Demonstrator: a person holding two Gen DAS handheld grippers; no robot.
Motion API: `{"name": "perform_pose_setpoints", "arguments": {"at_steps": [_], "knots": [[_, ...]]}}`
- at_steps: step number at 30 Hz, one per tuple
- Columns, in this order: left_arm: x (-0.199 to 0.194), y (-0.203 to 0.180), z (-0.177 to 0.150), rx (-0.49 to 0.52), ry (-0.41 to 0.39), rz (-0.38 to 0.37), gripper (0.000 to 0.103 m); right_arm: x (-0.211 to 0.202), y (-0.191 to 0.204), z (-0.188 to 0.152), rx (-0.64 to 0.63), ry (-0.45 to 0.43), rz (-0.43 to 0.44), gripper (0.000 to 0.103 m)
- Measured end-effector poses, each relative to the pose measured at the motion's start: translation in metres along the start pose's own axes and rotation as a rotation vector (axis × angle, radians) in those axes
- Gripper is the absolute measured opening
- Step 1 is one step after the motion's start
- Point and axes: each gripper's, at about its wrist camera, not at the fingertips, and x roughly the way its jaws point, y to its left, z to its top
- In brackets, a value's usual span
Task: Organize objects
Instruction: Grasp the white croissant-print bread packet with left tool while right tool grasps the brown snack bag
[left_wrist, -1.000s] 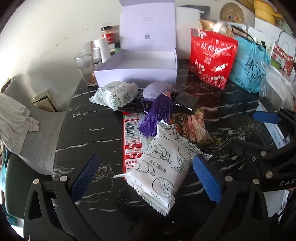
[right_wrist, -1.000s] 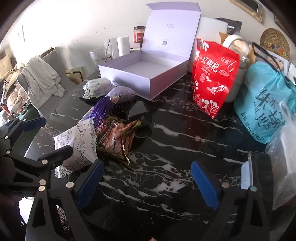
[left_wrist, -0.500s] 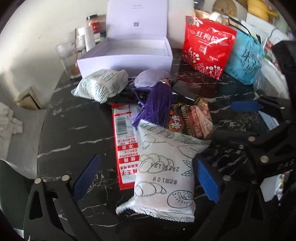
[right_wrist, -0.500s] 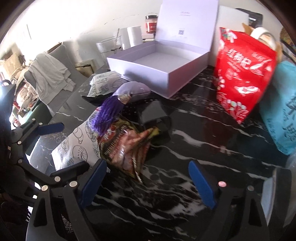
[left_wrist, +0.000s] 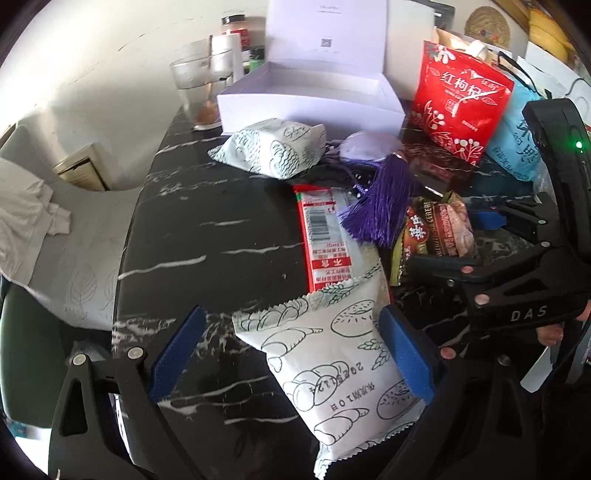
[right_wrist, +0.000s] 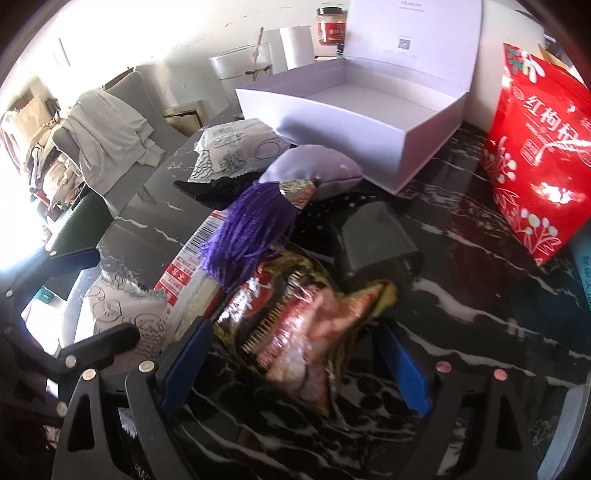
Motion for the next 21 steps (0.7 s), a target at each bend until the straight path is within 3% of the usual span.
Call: {"name": "perform_pose_setpoints", "arguments": {"at_steps": [5,9,21], "knots": [[-0.001,-0.007,-0.003,-0.006,0.006,0.028,0.095,-0.001,-0.004,-0.003,0.006,-0.037,0.010,0.069],[-0.009,-0.019,-0.005,0.027,-0.004,0.064,0.095,-0.008,-0.012,-0.010,0.002,-0.050,0.058,0.061],[-0.001,-0.033,-0.019,0.039,0.049,0.048,0.095,-0.038,-0.026,-0.047,-0.022,-0.039,0.064,0.061]]}}
